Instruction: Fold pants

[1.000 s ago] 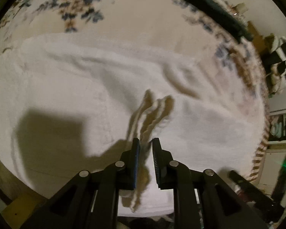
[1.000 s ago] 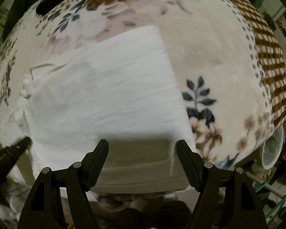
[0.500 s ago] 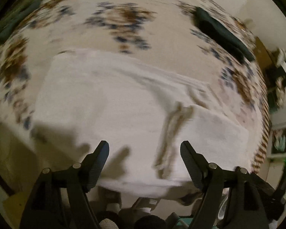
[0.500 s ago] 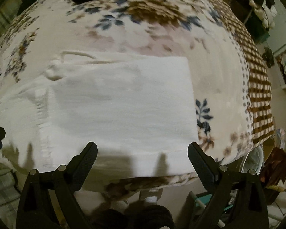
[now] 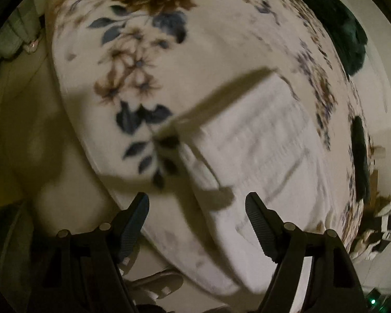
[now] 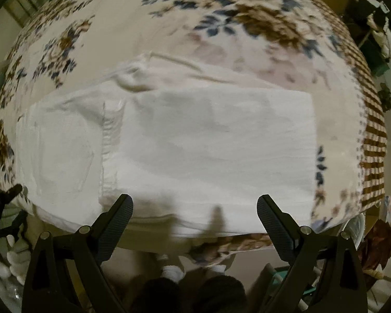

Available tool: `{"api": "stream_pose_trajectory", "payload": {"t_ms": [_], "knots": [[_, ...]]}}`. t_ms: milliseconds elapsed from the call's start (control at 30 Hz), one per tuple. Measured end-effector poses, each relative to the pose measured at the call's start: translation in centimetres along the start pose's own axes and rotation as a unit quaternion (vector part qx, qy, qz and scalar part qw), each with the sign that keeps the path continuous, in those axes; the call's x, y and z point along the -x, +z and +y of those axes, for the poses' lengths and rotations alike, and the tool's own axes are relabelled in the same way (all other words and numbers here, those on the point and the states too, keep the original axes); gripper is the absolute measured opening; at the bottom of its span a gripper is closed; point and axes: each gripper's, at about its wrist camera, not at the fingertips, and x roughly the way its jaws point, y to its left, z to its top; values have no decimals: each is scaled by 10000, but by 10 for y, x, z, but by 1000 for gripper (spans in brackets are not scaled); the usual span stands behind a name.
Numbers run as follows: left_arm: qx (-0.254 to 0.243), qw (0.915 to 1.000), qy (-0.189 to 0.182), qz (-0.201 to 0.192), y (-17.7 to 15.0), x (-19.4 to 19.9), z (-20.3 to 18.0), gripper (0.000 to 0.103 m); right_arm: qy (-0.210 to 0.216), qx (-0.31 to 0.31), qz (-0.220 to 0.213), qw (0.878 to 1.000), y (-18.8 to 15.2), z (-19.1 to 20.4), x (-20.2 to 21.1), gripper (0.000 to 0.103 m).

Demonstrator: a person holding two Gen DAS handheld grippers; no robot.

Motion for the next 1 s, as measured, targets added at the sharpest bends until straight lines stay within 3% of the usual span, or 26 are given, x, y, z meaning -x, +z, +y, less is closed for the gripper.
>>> {"api": "stream_pose_trajectory", "payload": {"t_ms": [67,133,200,300,467,600,800,1000], "knots": [[92,9995,-306,16,5,-10,3,71,12,-17,104,9999,1,4,-9,98],[56,9986,-526,30,8,-20,-1,42,-9,-33,180,9998,2,8,-16,98],[-18,9979,-648,-24,10,-24,-7,36,-27,-49,219,9997,3,10,-22,98],[-40,9970,-768,-106,12,-29,-5,35,18,-117,297,9995,5,10,-31,98],[387,9898,-1343,-279,14,-36,16,49,182,-267,397,9987,8,6,-38,98],[491,9865,-1471,-532,9,-35,12,60,234,-223,443,9985,7,6,-42,98],[1072,9752,-1809,-684,8,-34,23,60,379,-178,499,9979,2,6,-44,98],[734,9789,-1710,-845,9,-31,5,61,466,-169,589,9970,-3,10,-48,98]]}}
